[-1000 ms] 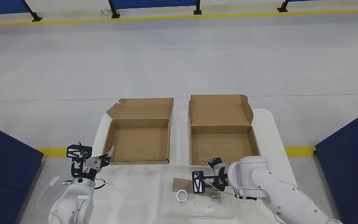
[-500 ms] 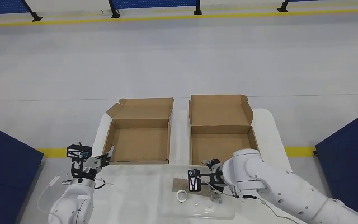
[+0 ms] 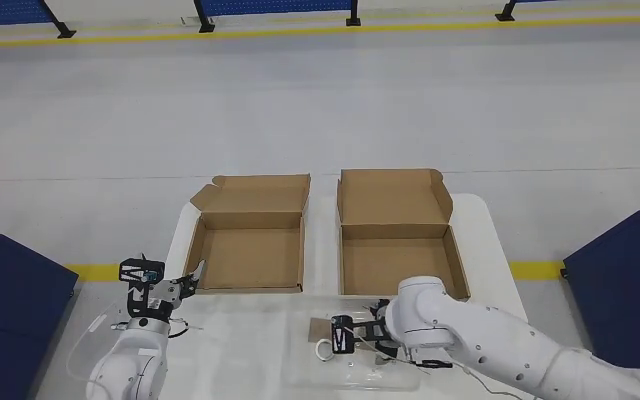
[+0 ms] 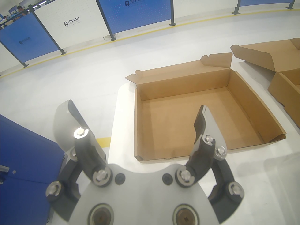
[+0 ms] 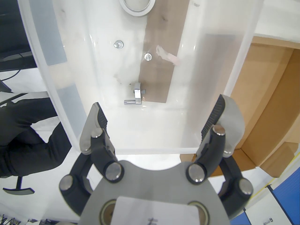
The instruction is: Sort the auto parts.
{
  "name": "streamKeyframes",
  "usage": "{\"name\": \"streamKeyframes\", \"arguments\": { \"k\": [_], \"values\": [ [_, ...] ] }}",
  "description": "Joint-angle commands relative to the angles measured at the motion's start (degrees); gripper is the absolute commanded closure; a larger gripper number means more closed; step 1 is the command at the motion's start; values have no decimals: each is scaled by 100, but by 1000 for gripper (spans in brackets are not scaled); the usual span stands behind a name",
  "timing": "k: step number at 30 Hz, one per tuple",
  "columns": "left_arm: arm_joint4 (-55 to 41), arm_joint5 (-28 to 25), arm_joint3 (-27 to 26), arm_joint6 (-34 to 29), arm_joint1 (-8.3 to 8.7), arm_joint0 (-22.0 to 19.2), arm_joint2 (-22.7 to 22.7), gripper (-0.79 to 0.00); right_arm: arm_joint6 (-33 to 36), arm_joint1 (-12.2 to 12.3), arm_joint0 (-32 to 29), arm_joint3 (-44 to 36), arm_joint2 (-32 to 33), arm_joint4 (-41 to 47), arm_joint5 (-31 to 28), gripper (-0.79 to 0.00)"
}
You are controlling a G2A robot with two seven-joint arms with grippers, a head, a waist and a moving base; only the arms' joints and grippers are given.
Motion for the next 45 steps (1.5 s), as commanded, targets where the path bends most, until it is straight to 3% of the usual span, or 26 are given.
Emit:
{"name": "streamKeyframes", "arguments": {
  "k": [1,16,23,45],
  "values": [
    [0,0,0,0,0,0,0,-785,131,-43,137,102,-165,147,131,-785],
    [0,0,0,0,0,0,0,-785,151,-164,364,440,-467,409,152,-785],
    [0,0,0,0,0,0,0,-785,-153,-209,180,689,-527,65,191,-785],
    [0,0,0,0,0,0,0,-785,-189,-333,-21,956,-656,-252,40,-785]
  ]
}}
